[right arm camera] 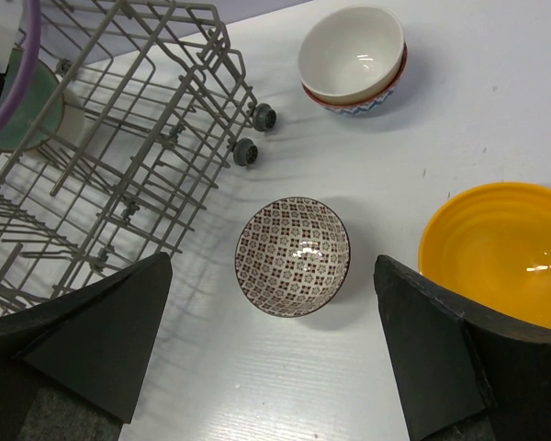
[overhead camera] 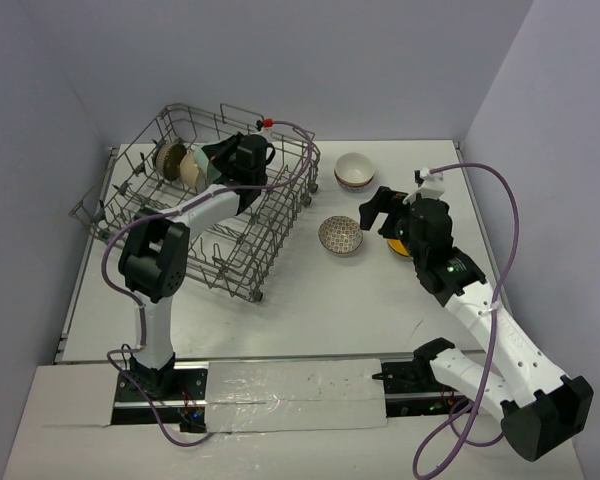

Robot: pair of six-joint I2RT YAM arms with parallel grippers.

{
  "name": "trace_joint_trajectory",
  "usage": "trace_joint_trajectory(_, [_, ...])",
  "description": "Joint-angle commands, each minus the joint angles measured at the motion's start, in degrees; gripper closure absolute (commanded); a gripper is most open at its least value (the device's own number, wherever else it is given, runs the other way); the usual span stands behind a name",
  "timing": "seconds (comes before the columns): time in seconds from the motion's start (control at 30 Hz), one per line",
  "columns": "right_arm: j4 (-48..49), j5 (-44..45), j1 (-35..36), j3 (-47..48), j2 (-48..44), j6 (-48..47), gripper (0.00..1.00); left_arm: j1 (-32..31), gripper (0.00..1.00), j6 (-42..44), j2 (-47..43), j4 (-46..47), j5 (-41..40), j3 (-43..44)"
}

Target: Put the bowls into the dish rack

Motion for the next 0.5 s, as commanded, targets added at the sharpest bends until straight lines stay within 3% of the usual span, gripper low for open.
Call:
trace_joint_trajectory(0.0, [2.7, -0.1, 0.1, -0.9, -1.2, -0.8, 0.02, -0.3, 1.00, 5.8, 0.6, 9.9, -1.8, -1.0])
trace_joint_trajectory(0.47, [3.0, -0.9, 0.0, -0.8, -1.1, -0.7, 0.02, -2.0, 1.00, 8.9, 1.9, 11.9, -2.0, -2.2])
